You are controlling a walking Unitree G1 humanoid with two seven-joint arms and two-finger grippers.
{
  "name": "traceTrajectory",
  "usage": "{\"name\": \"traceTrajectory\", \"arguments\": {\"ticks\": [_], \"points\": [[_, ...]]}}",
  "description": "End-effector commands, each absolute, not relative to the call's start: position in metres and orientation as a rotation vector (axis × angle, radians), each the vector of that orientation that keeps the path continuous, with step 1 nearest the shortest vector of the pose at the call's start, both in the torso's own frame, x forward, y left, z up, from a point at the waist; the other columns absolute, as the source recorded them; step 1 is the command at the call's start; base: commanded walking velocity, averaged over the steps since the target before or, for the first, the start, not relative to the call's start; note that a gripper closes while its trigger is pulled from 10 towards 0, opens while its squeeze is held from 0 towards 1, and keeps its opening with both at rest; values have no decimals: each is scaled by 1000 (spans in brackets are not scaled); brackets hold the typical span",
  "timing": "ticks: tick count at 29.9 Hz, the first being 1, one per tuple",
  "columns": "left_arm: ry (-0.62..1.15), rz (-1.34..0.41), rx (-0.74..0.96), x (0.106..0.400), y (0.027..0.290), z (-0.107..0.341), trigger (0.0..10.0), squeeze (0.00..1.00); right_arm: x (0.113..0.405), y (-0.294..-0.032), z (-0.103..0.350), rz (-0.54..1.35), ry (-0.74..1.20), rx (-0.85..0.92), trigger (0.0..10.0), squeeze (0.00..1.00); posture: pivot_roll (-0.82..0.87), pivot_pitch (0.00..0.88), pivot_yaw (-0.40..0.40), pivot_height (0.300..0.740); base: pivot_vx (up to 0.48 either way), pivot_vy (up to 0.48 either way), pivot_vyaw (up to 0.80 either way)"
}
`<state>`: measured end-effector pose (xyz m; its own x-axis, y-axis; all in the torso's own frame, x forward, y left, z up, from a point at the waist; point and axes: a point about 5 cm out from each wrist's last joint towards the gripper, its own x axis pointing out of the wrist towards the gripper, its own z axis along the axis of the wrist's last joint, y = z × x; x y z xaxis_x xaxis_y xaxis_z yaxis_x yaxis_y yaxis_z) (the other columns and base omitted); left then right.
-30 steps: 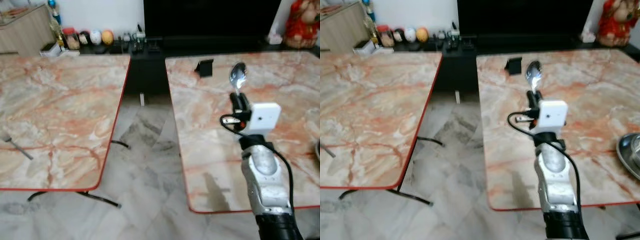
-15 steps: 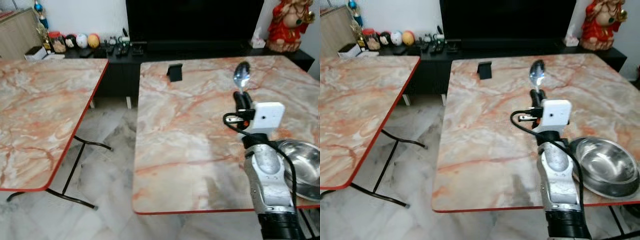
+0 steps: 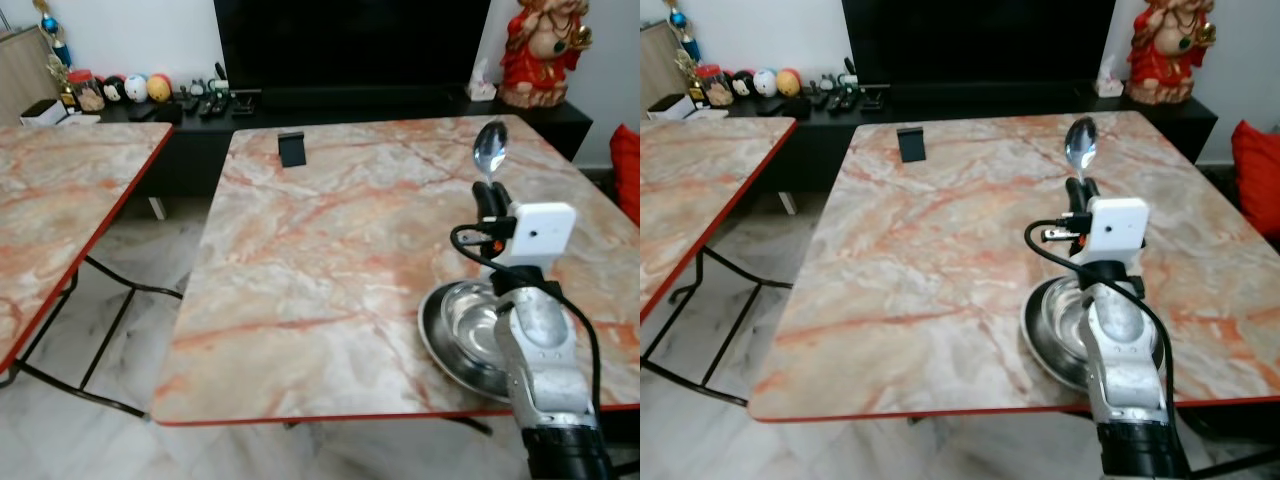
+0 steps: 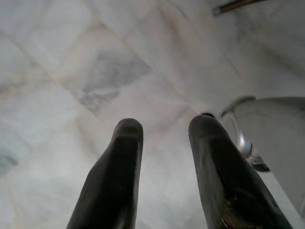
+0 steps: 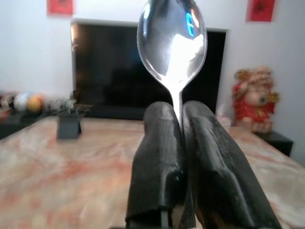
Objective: Setting the table
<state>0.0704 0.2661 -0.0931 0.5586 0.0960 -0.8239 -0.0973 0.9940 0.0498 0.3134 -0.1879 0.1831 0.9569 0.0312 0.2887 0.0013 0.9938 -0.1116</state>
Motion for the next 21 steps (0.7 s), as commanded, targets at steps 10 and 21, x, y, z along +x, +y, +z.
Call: {"name": "traceTrajectory", "arguments": {"ticks": [10,21], "points": [[988,110,-7,67,267,-94,10000,0,308,-199,198,-28,-306,-169,10000,0,-131,0,40,740,0,-149,0],[995,97,-4,66,267,-94,10000,0,312,-229,200,-136,-164,-280,10000,0,-144,0,48,740,0,0,0]]}}
